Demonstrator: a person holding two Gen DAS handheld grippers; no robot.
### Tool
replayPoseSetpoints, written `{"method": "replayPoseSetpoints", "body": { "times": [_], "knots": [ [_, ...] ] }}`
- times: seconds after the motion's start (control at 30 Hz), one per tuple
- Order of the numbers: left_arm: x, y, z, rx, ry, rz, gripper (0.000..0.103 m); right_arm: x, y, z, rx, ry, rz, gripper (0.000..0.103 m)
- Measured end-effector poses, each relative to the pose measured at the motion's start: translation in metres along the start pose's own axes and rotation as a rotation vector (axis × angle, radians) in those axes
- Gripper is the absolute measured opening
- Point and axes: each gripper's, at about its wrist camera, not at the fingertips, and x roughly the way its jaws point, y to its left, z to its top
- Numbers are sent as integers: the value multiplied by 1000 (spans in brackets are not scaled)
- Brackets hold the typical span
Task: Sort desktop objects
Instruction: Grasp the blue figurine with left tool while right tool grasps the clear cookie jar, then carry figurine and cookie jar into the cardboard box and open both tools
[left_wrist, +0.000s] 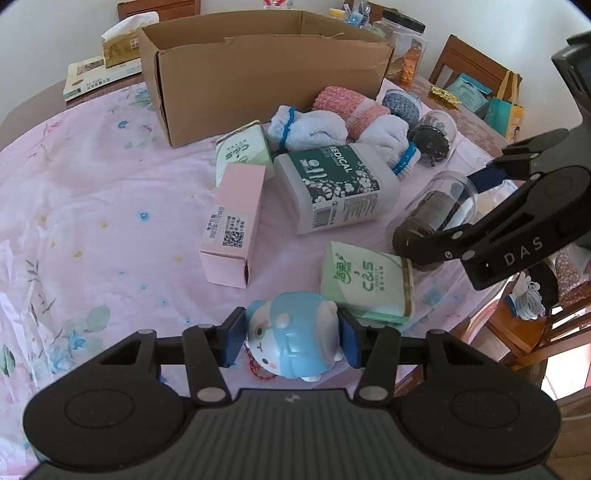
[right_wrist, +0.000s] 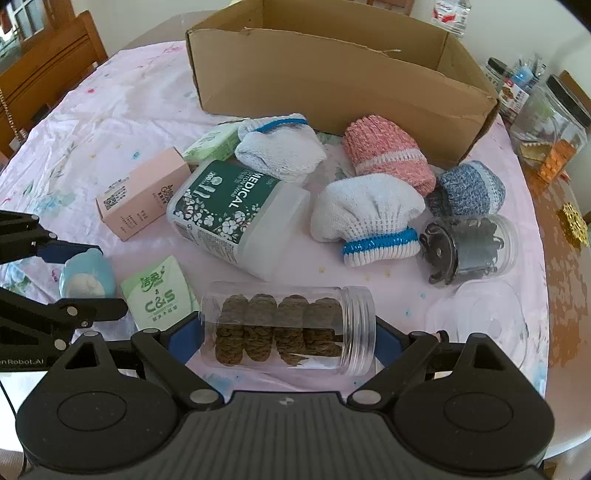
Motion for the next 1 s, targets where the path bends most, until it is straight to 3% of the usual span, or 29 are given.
{"method": "replayPoseSetpoints", "body": {
  "times": [0.4, 0.77, 1.0],
  "knots": [
    [-33, 3, 27, -1, -37, 0, 51, -35, -8, 27, -125, -18, 6, 95],
    [-52, 1, 87, 13, -130, 33, 51, -71, -35, 74, -185, -132, 18, 95],
    [-45, 6, 144, 32, -196, 82, 51, -76, -56, 115, -223, -203, 16, 95]
  ]
}}
